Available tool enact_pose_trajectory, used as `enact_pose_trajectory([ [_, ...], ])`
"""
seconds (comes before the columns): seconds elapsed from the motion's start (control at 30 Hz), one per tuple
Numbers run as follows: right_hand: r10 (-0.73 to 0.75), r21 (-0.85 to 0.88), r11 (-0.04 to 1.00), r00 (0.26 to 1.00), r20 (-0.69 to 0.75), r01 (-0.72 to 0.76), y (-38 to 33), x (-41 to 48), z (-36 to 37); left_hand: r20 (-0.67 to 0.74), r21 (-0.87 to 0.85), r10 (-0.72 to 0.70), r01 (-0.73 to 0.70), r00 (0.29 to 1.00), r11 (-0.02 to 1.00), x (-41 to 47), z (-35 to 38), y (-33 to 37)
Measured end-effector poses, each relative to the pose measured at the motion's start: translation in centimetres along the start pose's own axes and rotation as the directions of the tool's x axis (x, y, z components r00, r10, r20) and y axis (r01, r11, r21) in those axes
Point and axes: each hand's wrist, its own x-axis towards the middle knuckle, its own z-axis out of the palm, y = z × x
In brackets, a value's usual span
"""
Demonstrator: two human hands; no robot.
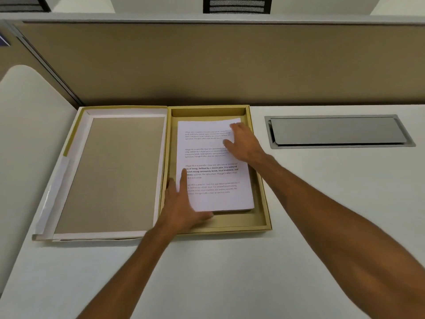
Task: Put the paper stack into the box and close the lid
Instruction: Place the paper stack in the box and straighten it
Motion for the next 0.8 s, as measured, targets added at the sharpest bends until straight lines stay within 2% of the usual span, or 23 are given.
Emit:
enact_pose_trajectory([
  [0.13,-0.136,-0.166,0.975,0.988,0.071,0.146,-0.4,4.1,-0.3,-0.055,0.062,0.026,-0.023,0.998,0.998,-0.3,1.9,-0.9],
  [0.3,-0.177,-0.286,0.933,0.971,0.159,0.217,-0.5,8.3,0.2,-0.175,0.141,0.085,-0.06,0.981,0.988,0.6,2.6,-1.2],
  [0.37,-0.19,-0.3,0.924,0.965,0.18,0.238,-0.2,9.2,0.7,-0.185,0.168,0.093,-0.061,0.978,0.984,0.8,2.6,-1.3],
  [0.6,-0.232,-0.306,0.916,0.965,0.122,0.259,0.0,10.0,1.9,-0.251,0.147,0.114,-0.078,0.961,0.986,1.0,2.3,-0.8],
  [0.8,-0.234,-0.322,0.91,0.965,0.122,0.261,0.2,9.9,1.9,-0.24,0.16,0.109,-0.071,0.965,0.985,1.0,2.2,-0.8],
])
